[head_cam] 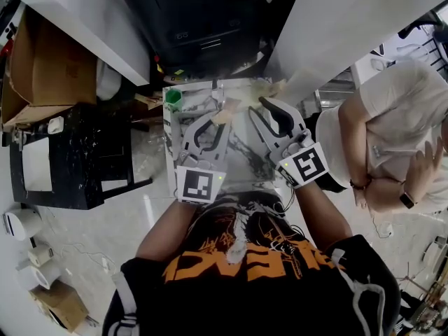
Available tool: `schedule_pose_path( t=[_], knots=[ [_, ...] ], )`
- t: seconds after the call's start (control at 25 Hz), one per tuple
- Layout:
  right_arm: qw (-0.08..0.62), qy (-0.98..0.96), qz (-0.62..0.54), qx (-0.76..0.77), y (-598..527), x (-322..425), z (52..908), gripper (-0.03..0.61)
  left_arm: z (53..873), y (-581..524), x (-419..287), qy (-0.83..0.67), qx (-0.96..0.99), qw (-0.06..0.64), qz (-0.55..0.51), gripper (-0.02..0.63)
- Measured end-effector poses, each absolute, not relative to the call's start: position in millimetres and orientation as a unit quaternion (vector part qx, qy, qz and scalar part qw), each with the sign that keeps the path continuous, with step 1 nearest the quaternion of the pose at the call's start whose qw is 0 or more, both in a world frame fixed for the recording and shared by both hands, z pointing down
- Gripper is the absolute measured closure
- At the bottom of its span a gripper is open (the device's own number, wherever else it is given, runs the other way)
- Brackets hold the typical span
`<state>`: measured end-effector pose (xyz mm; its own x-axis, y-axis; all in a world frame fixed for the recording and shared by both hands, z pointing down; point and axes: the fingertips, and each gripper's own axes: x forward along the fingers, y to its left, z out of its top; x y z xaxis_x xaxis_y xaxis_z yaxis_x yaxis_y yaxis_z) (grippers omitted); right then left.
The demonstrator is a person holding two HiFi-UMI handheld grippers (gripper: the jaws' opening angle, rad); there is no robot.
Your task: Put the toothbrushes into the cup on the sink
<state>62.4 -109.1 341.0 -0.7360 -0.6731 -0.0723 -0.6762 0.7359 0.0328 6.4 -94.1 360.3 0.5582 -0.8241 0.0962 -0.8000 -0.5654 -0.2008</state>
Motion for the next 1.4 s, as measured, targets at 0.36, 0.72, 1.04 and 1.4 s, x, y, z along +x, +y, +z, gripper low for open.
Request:
schedule_pose_path(
  t=[0.36, 0.72, 1.04, 1.4],
  knots=[
    [0.042, 0.939, 0.034, -0.340, -96.7, 39.8, 323.6, 0.565, 338.2, -87.2, -8.6, 0.466, -0.879, 0.077, -0.069, 0.545],
    [0.037, 0.951, 0.029, -0.305, -105.2, 4.3, 325.7, 0.565, 336.6, -93.8, -43.5, 0.496, -0.861, 0.086, -0.077, 0.545],
    [0.010, 0.969, 0.027, -0.245, -118.9, -50.7, 342.7, 0.565, 348.9, -101.1, -91.3, 0.541, -0.833, 0.073, -0.092, 0.545],
    [-0.029, 0.980, 0.014, -0.197, -140.7, -115.3, 381.5, 0.565, 391.7, -121.5, -155.4, 0.598, -0.792, 0.043, -0.115, 0.545]
  ],
)
